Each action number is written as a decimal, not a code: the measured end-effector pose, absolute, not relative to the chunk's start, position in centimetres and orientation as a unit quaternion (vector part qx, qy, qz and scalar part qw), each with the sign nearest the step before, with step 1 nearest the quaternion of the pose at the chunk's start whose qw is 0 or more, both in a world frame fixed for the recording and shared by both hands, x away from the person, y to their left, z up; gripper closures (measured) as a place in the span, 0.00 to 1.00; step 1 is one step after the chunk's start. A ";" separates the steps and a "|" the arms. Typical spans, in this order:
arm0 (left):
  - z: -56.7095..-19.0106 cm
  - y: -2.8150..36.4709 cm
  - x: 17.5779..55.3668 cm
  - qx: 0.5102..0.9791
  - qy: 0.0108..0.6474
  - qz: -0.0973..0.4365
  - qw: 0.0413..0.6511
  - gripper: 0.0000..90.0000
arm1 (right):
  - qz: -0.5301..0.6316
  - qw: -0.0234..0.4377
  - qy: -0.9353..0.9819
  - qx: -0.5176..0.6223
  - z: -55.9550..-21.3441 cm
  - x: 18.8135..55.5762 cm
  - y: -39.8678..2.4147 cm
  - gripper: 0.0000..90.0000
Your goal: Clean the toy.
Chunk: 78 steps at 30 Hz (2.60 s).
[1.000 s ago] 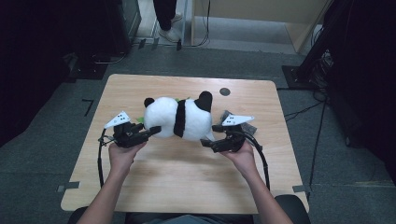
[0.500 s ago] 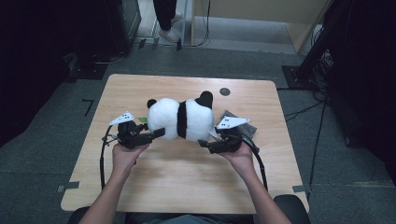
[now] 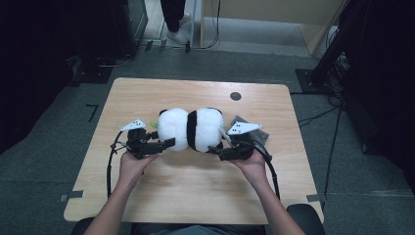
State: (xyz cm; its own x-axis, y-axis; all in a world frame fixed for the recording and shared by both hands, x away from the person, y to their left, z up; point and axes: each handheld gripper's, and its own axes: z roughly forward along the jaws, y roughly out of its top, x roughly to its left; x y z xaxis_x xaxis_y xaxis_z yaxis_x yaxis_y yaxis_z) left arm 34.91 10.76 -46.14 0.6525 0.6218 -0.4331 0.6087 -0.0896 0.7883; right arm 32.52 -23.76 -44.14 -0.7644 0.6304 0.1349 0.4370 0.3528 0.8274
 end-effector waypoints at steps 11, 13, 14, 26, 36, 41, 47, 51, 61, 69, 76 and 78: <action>-48.2 11.1 35.5 0.747 0.428 0.043 0.507 0.20 | 0.429 0.108 0.828 0.345 -45.9 33.7 -23.3 0.34; -48.0 11.2 35.3 0.749 0.426 0.052 0.505 0.20 | 0.431 0.113 0.826 0.346 -45.8 33.6 -23.5 0.34; -47.9 11.2 35.3 0.748 0.427 0.056 0.506 0.20 | 0.435 0.115 0.823 0.346 -45.7 33.6 -23.7 0.34; -46.2 12.1 35.0 0.746 0.419 0.079 0.512 0.23 | 0.454 0.148 0.796 0.371 -44.7 33.8 -26.6 0.35; -45.6 11.3 35.7 0.760 0.406 0.091 0.499 0.23 | 0.451 0.196 0.764 0.417 -45.4 34.2 -29.7 0.37; -45.7 11.2 36.1 0.765 0.404 0.099 0.491 0.23 | 0.425 0.232 0.756 0.441 -46.2 34.7 -30.7 0.39; -46.0 11.3 36.4 0.766 0.405 0.090 0.491 0.22 | 0.411 0.248 0.742 0.468 -48.1 35.4 -31.0 0.43; -46.1 11.2 36.5 0.764 0.404 0.094 0.495 0.22 | 0.392 0.267 0.739 0.479 -49.3 35.4 -31.1 0.47; -46.4 11.2 36.8 0.756 0.417 0.080 0.498 0.20 | 0.379 0.265 0.733 0.499 -51.1 35.7 -31.3 0.58; -46.5 11.2 36.9 0.758 0.417 0.084 0.494 0.19 | 0.366 0.254 0.732 0.515 -52.0 36.0 -31.3 0.72; -46.7 11.2 36.9 0.760 0.422 0.078 0.489 0.19 | 0.362 0.235 0.735 0.524 -52.1 36.3 -31.5 0.71; -46.7 11.3 37.0 0.760 0.424 0.075 0.488 0.18 | 0.362 0.233 0.736 0.522 -52.1 36.3 -31.5 0.69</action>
State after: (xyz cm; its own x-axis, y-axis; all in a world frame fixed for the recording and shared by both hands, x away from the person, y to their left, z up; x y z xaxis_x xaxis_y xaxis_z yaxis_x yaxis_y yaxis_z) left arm 36.98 11.28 -46.75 0.6299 0.7167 -0.2993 0.5701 -0.1650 0.8048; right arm 36.32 -31.49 -52.14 -0.3460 0.9376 0.0350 0.6009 0.1928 0.7758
